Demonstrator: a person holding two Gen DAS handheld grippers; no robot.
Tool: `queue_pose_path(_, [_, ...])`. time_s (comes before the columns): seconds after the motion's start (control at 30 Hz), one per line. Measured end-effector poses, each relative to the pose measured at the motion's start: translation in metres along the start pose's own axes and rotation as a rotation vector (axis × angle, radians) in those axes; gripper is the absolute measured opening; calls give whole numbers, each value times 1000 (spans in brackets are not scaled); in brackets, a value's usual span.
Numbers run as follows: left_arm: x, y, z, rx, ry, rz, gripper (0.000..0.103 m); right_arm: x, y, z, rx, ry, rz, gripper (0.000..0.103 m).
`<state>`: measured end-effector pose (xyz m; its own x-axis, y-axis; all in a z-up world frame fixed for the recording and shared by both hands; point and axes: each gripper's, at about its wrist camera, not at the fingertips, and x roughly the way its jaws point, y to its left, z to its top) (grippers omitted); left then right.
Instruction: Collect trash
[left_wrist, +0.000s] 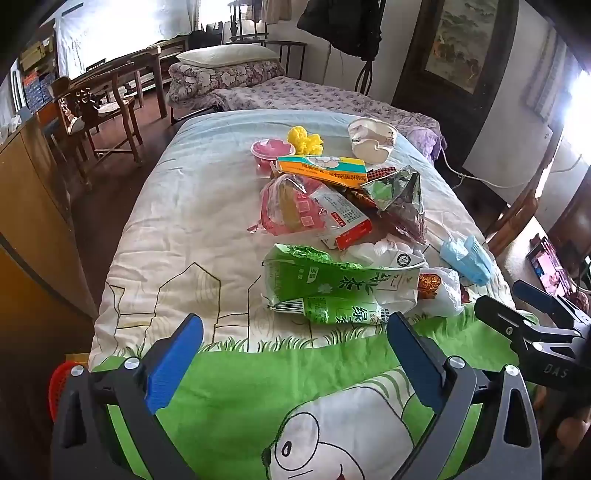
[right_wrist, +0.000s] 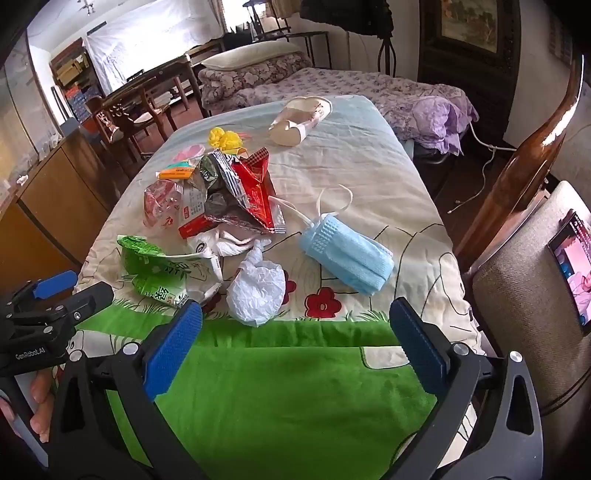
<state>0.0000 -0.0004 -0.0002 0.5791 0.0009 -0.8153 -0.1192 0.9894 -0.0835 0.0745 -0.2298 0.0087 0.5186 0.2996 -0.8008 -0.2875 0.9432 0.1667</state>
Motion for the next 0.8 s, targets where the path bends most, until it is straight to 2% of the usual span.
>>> queue_pose_path(0.8, [5,-1,-1,-6,20,25,97,0,1,-1,1,-1,3,97])
